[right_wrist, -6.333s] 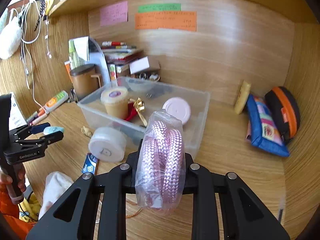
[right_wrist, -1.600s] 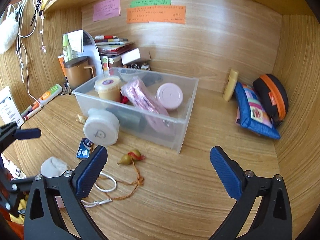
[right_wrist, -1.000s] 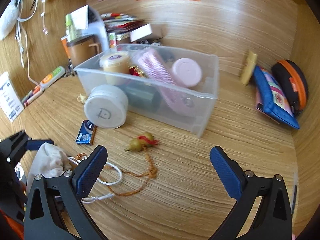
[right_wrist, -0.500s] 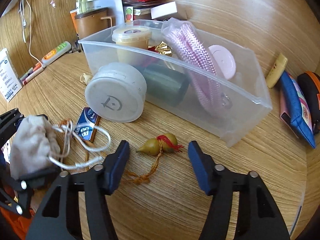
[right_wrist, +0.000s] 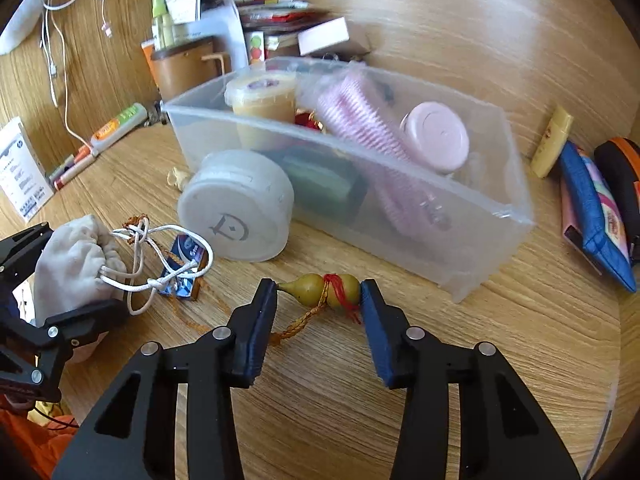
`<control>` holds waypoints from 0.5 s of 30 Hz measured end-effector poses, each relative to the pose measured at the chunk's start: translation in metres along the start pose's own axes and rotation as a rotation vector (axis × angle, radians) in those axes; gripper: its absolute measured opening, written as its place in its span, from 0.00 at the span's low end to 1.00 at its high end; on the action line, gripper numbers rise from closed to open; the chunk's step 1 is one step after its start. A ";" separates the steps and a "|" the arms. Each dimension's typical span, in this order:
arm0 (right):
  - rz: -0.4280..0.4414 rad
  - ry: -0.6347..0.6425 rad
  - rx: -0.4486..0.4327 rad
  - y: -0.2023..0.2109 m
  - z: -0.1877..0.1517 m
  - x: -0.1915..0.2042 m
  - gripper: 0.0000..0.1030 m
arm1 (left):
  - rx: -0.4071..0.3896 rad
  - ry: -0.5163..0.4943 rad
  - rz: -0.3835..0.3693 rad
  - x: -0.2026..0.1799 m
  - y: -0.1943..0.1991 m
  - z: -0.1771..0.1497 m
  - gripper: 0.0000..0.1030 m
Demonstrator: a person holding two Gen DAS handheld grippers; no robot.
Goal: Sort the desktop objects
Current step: 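Grasp the white drawstring pouch with the left gripper while the right gripper grasps the yellow gourd charm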
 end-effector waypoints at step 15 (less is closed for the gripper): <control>-0.031 0.028 -0.159 0.062 0.031 0.002 0.38 | -0.100 -0.025 0.015 -0.011 0.023 0.039 0.75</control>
Point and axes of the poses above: each gripper's, at about its wrist camera, not at the fingertips, and y roughly against the way its jaws point, x to its left, z to its top, the point moved 10 cm from there along -y, roughly the way its jaws point, and after that the axes turned 8 degrees about z, right-handed, at the moved point
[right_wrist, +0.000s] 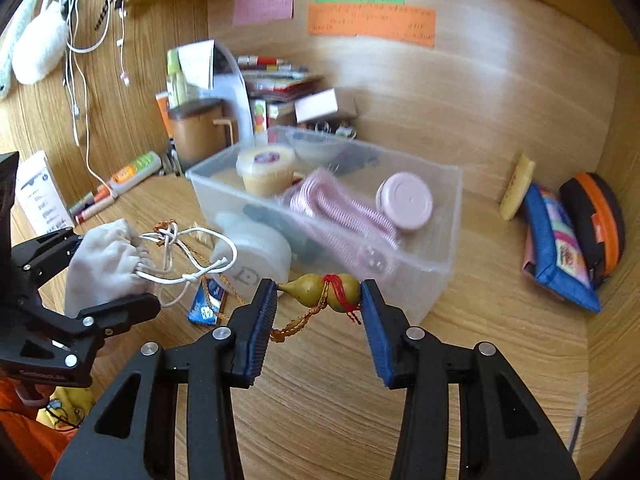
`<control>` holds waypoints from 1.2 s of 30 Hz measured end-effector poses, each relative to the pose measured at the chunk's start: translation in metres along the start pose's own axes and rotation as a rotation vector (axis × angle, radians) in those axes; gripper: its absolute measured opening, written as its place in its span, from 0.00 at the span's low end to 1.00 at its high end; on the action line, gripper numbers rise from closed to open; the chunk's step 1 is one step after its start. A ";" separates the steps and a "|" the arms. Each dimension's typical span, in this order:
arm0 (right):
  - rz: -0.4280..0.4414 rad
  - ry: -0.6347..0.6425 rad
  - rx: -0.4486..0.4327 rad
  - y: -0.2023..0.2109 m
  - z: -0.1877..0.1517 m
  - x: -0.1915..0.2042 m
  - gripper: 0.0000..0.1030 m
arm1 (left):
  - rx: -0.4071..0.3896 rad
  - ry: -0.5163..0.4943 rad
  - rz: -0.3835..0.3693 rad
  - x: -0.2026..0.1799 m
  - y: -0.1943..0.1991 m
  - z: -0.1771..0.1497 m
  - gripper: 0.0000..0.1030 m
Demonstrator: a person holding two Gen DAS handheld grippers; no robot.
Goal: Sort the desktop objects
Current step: 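Grasp the white drawstring pouch with the left gripper while the right gripper grasps the yellow gourd charm, then carry the pouch and gourd charm over the bin and open both grippers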
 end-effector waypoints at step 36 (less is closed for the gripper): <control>-0.058 -0.036 -0.072 -0.017 0.091 -0.078 0.38 | -0.068 -0.085 -0.111 -0.006 -0.033 0.135 0.75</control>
Point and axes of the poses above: each gripper's, at about its wrist camera, not at the fingertips, and y roughly against the way its jaws point, x to its left, z to its top, the point moved 10 cm from there along -y, roughly the way its jaws point, and after that the axes turned 8 degrees about z, right-handed, at the moved point
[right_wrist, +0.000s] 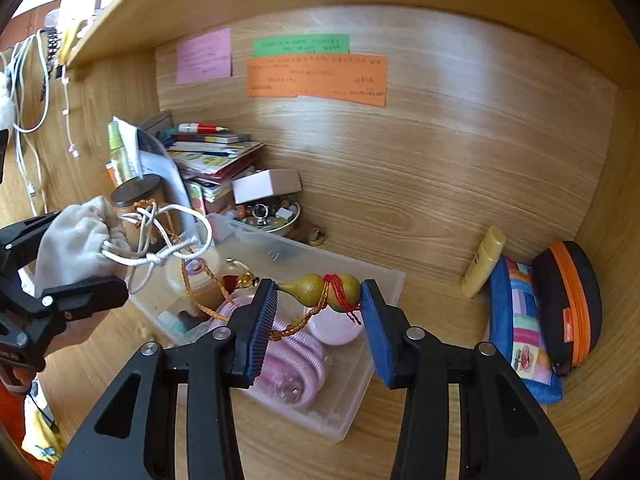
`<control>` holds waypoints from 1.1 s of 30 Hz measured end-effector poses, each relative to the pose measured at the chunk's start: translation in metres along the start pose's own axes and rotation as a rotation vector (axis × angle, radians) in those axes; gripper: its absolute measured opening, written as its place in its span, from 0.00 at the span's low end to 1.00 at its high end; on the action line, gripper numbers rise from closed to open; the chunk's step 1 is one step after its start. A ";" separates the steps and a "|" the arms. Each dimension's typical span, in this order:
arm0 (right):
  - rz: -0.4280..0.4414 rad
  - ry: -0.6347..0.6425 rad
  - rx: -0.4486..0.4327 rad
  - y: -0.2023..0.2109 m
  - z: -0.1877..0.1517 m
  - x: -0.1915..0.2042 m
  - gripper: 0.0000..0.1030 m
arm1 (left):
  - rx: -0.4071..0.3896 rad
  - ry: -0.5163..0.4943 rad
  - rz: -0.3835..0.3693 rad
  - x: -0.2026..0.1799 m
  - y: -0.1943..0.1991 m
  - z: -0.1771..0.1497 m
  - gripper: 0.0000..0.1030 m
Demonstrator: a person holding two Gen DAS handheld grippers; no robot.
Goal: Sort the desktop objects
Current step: 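Carry the pouch and gourd charm over the bin and open both grippers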
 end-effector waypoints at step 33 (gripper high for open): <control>0.014 -0.025 0.166 -0.069 -0.036 -0.028 0.38 | 0.226 -0.017 -0.091 -0.025 -0.130 -0.004 0.75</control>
Point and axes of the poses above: each gripper's, at about its wrist camera, not at the fingertips, and y roughly against the way its jaws point, x to its left, z to its top, the point moved 10 cm from there along -y, roughly the way its jaws point, and after that the axes turned 8 degrees about z, right-handed, at the moved point
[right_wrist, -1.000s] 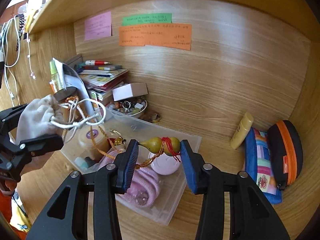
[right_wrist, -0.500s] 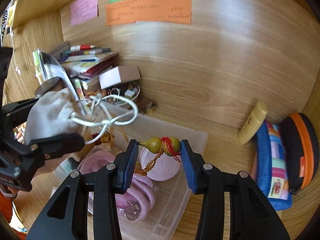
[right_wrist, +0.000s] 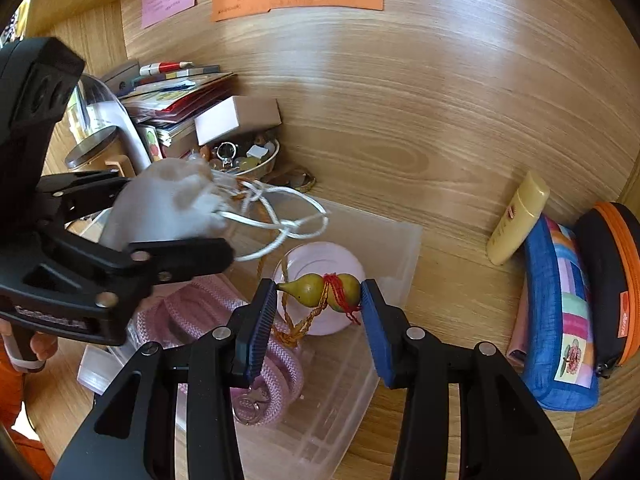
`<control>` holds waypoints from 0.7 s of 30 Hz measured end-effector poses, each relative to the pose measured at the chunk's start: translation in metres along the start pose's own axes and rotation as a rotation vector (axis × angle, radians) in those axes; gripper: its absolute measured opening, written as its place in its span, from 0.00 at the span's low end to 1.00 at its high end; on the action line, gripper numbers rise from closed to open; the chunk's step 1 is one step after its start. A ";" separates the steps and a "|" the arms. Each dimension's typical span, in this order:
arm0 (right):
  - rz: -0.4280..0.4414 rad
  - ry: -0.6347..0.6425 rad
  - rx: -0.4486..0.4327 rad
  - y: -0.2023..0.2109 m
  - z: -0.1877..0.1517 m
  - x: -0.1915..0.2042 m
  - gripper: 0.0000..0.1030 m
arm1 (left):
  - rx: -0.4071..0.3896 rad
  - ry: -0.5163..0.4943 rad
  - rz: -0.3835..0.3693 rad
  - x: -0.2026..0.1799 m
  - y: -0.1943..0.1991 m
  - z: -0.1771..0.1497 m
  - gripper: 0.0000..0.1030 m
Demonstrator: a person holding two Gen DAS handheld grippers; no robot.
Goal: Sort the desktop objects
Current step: 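Carry the pouch and gourd charm over the bin and open both grippers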
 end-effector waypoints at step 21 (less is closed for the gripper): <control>-0.047 0.054 -0.019 0.007 0.005 0.003 0.55 | -0.024 -0.039 0.055 -0.003 0.008 0.004 0.84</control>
Point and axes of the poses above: each gripper's, at about its wrist camera, not at the fingertips, and y roughly against the way its jaws point, x to its left, z to its top, the point moved 10 cm from there along -y, roughly the way its jaws point, and after that the axes turned 8 degrees about z, right-handed, at the moved point
